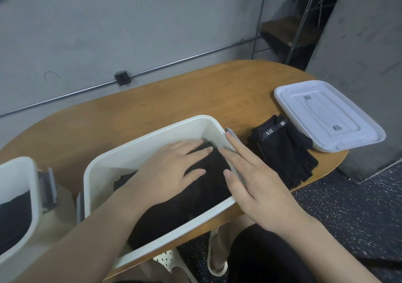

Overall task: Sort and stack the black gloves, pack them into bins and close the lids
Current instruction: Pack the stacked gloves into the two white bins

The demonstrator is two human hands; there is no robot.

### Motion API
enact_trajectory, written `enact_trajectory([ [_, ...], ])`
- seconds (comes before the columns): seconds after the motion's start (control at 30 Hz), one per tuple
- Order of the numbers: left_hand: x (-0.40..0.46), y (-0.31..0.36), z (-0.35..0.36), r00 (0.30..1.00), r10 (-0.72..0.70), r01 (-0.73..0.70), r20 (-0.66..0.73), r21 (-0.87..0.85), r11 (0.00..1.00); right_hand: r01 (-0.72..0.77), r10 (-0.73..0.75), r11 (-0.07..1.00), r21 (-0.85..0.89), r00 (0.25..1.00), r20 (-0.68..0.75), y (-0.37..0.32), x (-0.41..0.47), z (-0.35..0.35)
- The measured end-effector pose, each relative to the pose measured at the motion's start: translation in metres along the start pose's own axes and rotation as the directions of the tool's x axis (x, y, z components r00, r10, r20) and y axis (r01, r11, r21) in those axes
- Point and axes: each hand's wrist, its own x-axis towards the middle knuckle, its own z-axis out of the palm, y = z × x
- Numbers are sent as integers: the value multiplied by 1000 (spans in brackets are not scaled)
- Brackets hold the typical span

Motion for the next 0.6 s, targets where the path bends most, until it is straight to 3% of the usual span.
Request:
enact_trajectory([
  [0.2, 5, -6, 7, 995, -23, 25, 99, -13, 1000, -17, 17, 1000, 0, 1000, -1, -2, 1, 1],
  [0.33, 4, -3, 8, 995, -24, 29, 94, -46, 999, -29, 29, 1000, -7, 999, 19, -4, 2, -1],
  [0.47, 3, 4, -10, 996, -44, 35, -77, -117, 993, -24, 24, 1000, -2, 997, 74, -5, 1, -16],
  [0.6, 17, 25, -42, 943, -51, -11, -330, -183, 983, -144, 145, 989, 9, 988, -58, 19, -5, -43],
])
